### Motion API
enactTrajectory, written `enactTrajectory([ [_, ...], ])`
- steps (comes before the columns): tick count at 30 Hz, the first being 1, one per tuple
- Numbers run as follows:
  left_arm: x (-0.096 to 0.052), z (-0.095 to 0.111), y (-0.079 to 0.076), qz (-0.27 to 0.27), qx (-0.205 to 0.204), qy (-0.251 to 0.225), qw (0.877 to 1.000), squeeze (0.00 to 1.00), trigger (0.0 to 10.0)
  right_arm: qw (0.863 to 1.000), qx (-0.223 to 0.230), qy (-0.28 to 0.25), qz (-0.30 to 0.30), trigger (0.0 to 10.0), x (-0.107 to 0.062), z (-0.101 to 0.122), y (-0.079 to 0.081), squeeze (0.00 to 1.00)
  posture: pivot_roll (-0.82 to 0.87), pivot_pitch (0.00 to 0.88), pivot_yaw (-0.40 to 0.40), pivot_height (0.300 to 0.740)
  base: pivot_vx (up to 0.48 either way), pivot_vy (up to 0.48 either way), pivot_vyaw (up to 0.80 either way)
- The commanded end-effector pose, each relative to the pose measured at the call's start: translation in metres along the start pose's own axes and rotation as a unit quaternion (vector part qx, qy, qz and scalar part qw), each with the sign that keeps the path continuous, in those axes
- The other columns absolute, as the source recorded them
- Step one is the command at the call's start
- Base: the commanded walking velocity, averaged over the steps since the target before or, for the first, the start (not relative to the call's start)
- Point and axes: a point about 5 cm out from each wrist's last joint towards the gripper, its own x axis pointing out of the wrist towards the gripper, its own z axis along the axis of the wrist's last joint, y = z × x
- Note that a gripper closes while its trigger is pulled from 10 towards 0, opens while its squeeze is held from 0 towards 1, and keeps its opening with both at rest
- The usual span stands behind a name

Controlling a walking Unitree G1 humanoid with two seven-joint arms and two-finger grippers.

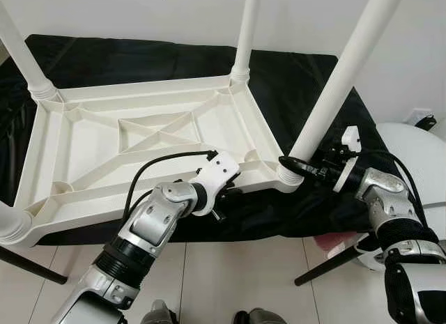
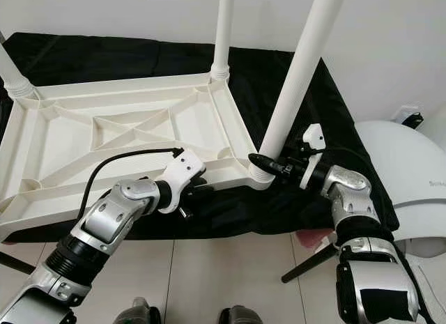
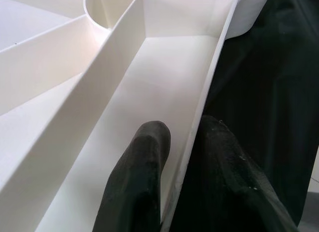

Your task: Building children table

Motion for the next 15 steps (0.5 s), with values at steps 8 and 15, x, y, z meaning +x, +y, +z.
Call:
enactTrajectory([
  [8,0.001,0.000,-0.010,-0.032,0.001,0.002,0.999,0.00,10.0,0.991,-0.006,-0.033,-0.133,0.0,0.006,0.000,0.005,0.00,-0.03,0.065,-0.067,0.740,0.000,0.000,0.00],
  [15,0.002,0.000,-0.011,-0.032,0.000,0.001,0.999,0.00,10.0,0.974,0.019,-0.035,-0.224,0.0,0.016,-0.005,0.022,0.00,-0.02,0.057,-0.074,0.740,0.000,0.000,0.00],
])
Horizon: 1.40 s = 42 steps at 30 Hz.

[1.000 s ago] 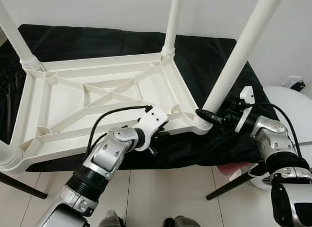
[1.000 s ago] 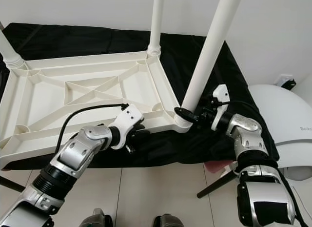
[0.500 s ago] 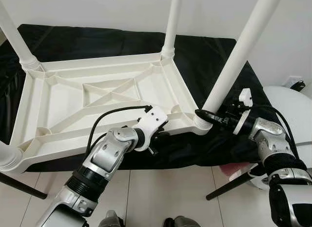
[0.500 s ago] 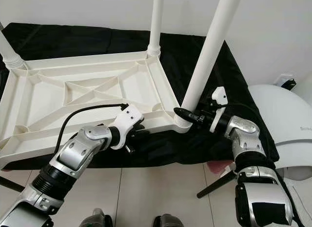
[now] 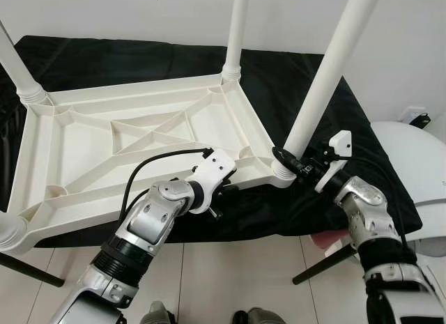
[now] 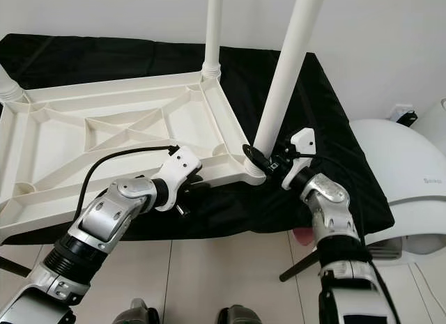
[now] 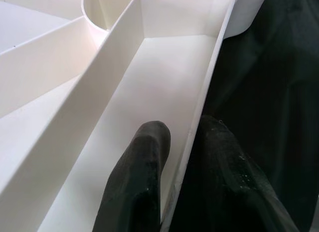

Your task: Building children table

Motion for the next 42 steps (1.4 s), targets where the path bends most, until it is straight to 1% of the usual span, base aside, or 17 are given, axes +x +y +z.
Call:
enactTrajectory([
  [1,0.004,0.001,-0.016,-0.047,0.004,-0.002,0.999,0.00,10.0,0.998,0.011,0.011,-0.066,0.0,-0.002,-0.003,-0.005,0.00,-0.02,0.057,-0.074,0.740,0.000,0.000,0.00],
  [2,0.004,0.001,-0.016,-0.047,0.004,-0.002,0.999,0.00,10.0,0.996,0.018,0.013,-0.082,0.0,-0.001,-0.004,-0.001,0.00,-0.02,0.055,-0.074,0.740,0.000,0.000,0.00],
  [4,0.004,0.001,-0.016,-0.047,0.004,-0.002,0.999,0.00,10.0,0.996,0.018,0.013,-0.082,0.0,-0.001,-0.004,-0.001,0.00,-0.02,0.055,-0.074,0.740,0.000,0.000,0.00],
  [9,0.005,0.000,-0.017,-0.048,0.004,-0.002,0.999,0.00,10.0,0.987,0.029,0.003,-0.157,0.0,0.007,-0.004,0.012,0.00,-0.01,0.047,-0.078,0.740,0.000,0.000,0.00],
  [12,0.005,0.000,-0.017,-0.048,0.004,-0.002,0.999,0.00,10.0,0.984,0.024,0.001,-0.176,0.0,0.011,-0.003,0.018,0.00,-0.01,0.044,-0.076,0.740,0.000,0.000,0.00],
  [13,0.005,0.001,-0.017,-0.048,0.004,-0.002,0.999,0.00,10.0,0.980,0.022,0.003,-0.197,0.0,0.015,-0.003,0.023,0.00,-0.01,0.042,-0.077,0.740,0.000,0.000,0.00],
  [17,0.004,0.001,-0.017,-0.048,0.004,-0.002,0.999,0.00,10.0,0.976,0.019,0.005,-0.217,0.0,0.019,-0.003,0.029,0.00,-0.01,0.041,-0.076,0.740,0.000,0.000,0.00],
  [19,0.004,0.001,-0.017,-0.047,0.004,-0.002,0.999,0.00,10.0,0.962,0.007,0.020,-0.274,0.0,0.028,-0.003,0.040,0.00,-0.01,0.043,-0.077,0.740,0.000,0.000,0.00],
  [22,0.004,0.001,-0.017,-0.047,0.004,-0.002,0.999,0.00,10.0,0.956,0.000,0.023,-0.292,0.0,0.032,-0.002,0.043,0.00,-0.01,0.043,-0.077,0.740,0.000,0.000,0.00],
  [23,0.004,0.001,-0.017,-0.046,0.004,-0.002,0.999,0.00,10.0,0.950,-0.003,0.029,-0.311,0.0,0.036,-0.001,0.047,0.00,-0.01,0.047,-0.078,0.740,0.000,0.000,0.00],
  [27,0.004,0.001,-0.017,-0.045,0.002,-0.003,0.999,0.00,10.0,0.943,0.013,0.032,-0.330,0.0,0.043,-0.001,0.054,0.00,0.00,0.052,-0.080,0.740,0.000,0.000,0.00],
  [31,0.004,0.002,-0.017,-0.044,0.002,-0.003,0.999,0.00,10.0,0.942,0.018,0.039,-0.334,0.0,0.044,-0.002,0.054,0.00,0.00,0.052,-0.082,0.740,0.000,0.000,0.00],
  [32,0.004,0.002,-0.017,-0.043,0.002,-0.003,0.999,0.00,10.0,0.941,0.019,0.045,-0.335,10.0,0.044,-0.002,0.054,0.00,0.00,0.053,-0.081,0.740,0.000,0.000,0.00],
  [37,0.004,0.002,-0.017,-0.043,0.002,-0.003,0.999,0.00,10.0,0.942,0.023,0.051,-0.332,10.0,0.044,-0.003,0.055,0.00,0.00,0.055,-0.080,0.740,0.000,0.000,0.00],
  [38,0.004,0.002,-0.016,-0.042,0.002,-0.003,0.999,0.00,10.0,0.940,0.024,0.058,-0.336,10.0,0.043,-0.005,0.056,0.11,0.00,0.059,-0.076,0.740,0.000,0.000,0.00],
  [39,0.003,0.002,-0.016,-0.042,0.002,-0.002,0.999,0.00,10.0,0.940,0.023,0.060,-0.335,10.0,0.042,-0.005,0.056,1.00,-0.01,0.061,-0.076,0.740,0.000,0.000,0.00],
  [42,0.003,0.002,-0.016,-0.042,0.002,-0.002,0.999,0.00,10.0,0.940,0.019,0.062,-0.334,10.0,0.040,-0.006,0.055,1.00,-0.01,0.062,-0.075,0.740,0.000,0.000,0.00],
])
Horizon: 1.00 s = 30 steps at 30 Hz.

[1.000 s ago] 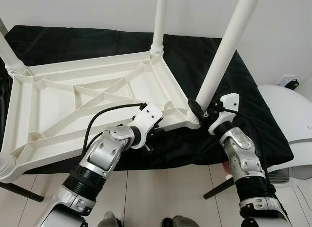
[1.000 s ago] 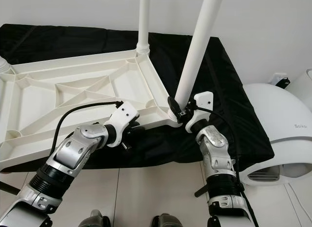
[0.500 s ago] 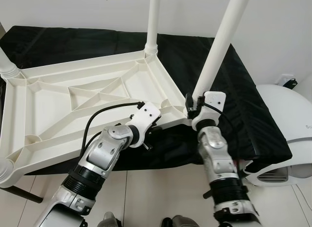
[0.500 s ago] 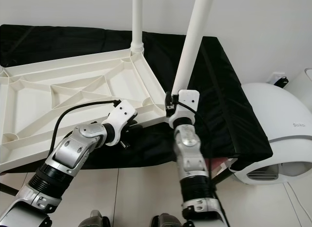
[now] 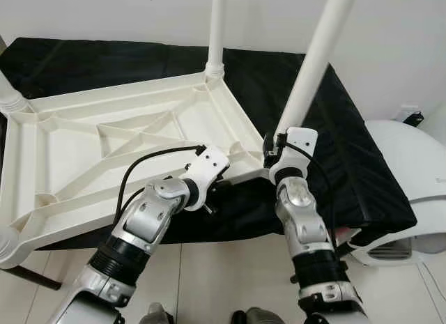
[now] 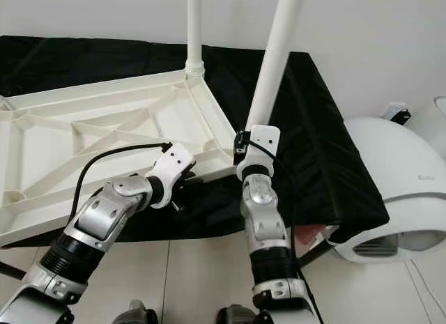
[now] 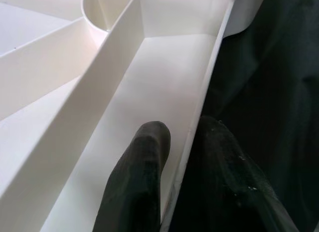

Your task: Building children table

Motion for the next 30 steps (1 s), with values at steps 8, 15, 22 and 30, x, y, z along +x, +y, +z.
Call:
enactTrajectory([
  [8,0.005,0.002,-0.017,-0.058,0.005,-0.004,0.998,0.00,10.0,1.000,-0.017,0.005,0.017,10.0,0.001,-0.005,-0.021,1.00,-0.02,0.065,-0.073,0.740,0.000,0.000,0.00],
  [15,0.005,0.001,-0.016,-0.059,0.005,-0.001,0.998,0.00,10.0,0.994,-0.017,-0.008,0.106,10.0,0.001,-0.005,-0.044,1.00,-0.02,0.067,-0.069,0.740,0.000,0.000,0.00],
  [22,0.005,0.000,-0.014,-0.057,0.006,0.001,0.998,0.00,10.0,0.979,-0.036,-0.007,0.200,10.0,-0.003,-0.010,-0.065,1.00,-0.03,0.069,-0.066,0.740,0.000,0.000,0.00],
  [30,0.004,0.000,-0.013,-0.057,0.007,0.001,0.998,0.00,10.0,0.949,-0.040,0.006,0.313,10.0,-0.005,-0.013,-0.080,0.00,-0.03,0.070,-0.060,0.740,0.000,0.000,0.00],
])
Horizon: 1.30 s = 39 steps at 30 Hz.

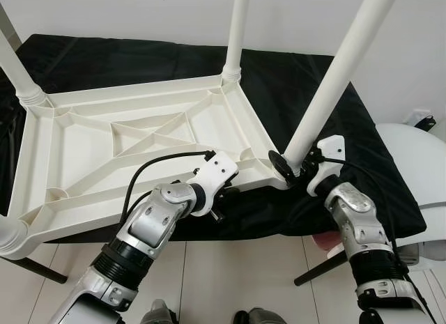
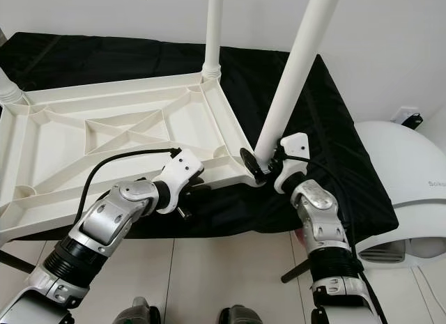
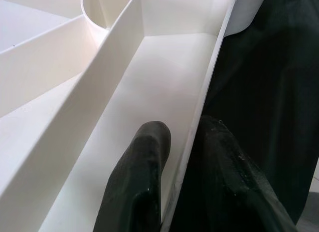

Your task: Building children table

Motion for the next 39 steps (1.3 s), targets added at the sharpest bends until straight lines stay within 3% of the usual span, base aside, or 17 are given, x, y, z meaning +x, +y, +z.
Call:
enactTrajectory([
  [1,0.002,0.000,-0.007,-0.042,0.004,0.000,0.999,0.00,10.0,0.999,0.017,-0.007,0.041,10.0,-0.004,0.001,-0.004,0.00,-0.03,0.071,-0.059,0.740,0.000,0.000,0.00],
  [2,0.001,0.001,-0.007,-0.041,0.004,0.000,0.999,0.00,10.0,0.997,0.017,-0.009,0.073,10.0,-0.004,0.004,-0.005,0.00,-0.03,0.070,-0.058,0.740,0.000,0.000,0.00],
  [7,0.001,0.001,-0.006,-0.040,0.005,-0.001,0.999,0.00,10.0,0.993,0.004,-0.009,0.114,10.0,-0.004,0.010,-0.011,0.00,-0.03,0.070,-0.056,0.740,0.000,0.000,0.00],
  [10,0.001,0.002,-0.006,-0.040,0.005,-0.001,0.999,0.00,10.0,0.993,-0.004,-0.008,0.122,10.0,-0.004,0.011,-0.013,0.00,-0.03,0.070,-0.056,0.740,0.000,0.000,0.00],
  [16,0.000,0.002,-0.005,-0.039,0.006,-0.001,0.999,0.00,10.0,0.991,-0.013,0.003,0.133,10.0,-0.004,0.018,-0.035,0.00,-0.02,0.065,-0.055,0.740,0.000,0.000,0.00],
  [29,0.000,0.002,-0.006,-0.041,0.007,-0.001,0.999,0.00,10.0,0.987,-0.012,0.011,0.159,10.0,0.000,0.017,-0.040,0.00,-0.02,0.060,-0.048,0.740,0.000,0.000,0.00],
  [31,0.000,0.003,-0.006,-0.042,0.008,-0.002,0.999,0.00,10.0,0.985,-0.006,0.007,0.169,9.0,0.004,0.016,-0.037,0.00,-0.02,0.059,-0.048,0.740,0.000,0.000,0.00],
  [32,0.000,0.003,-0.005,-0.042,0.009,-0.002,0.999,0.00,10.0,0.984,-0.003,0.005,0.177,6.9,0.006,0.015,-0.034,0.00,-0.02,0.058,-0.048,0.740,0.000,0.000,0.00],
  [34,0.000,0.003,-0.005,-0.042,0.009,-0.002,0.999,0.00,10.0,0.984,-0.003,0.005,0.177,6.9,0.006,0.015,-0.034,0.00,-0.02,0.058,-0.048,0.740,0.000,0.000,0.00],
  [35,0.000,0.004,-0.005,-0.042,0.009,-0.002,0.999,0.00,10.0,0.983,0.001,0.004,0.185,8.2,0.008,0.013,-0.031,0.00,-0.02,0.058,-0.048,0.740,0.000,0.000,0.00],
  [36,0.000,0.004,-0.005,-0.042,0.010,-0.002,0.999,0.00,10.0,0.982,0.003,0.004,0.189,4.7,0.010,0.012,-0.029,0.00,-0.02,0.057,-0.048,0.740,0.000,0.000,0.00],
  [39,0.000,0.004,-0.006,-0.042,0.010,-0.002,0.999,0.00,10.0,0.981,0.006,0.004,0.195,4.8,0.011,0.010,-0.027,0.00,-0.02,0.058,-0.048,0.740,0.000,0.000,0.00],
])
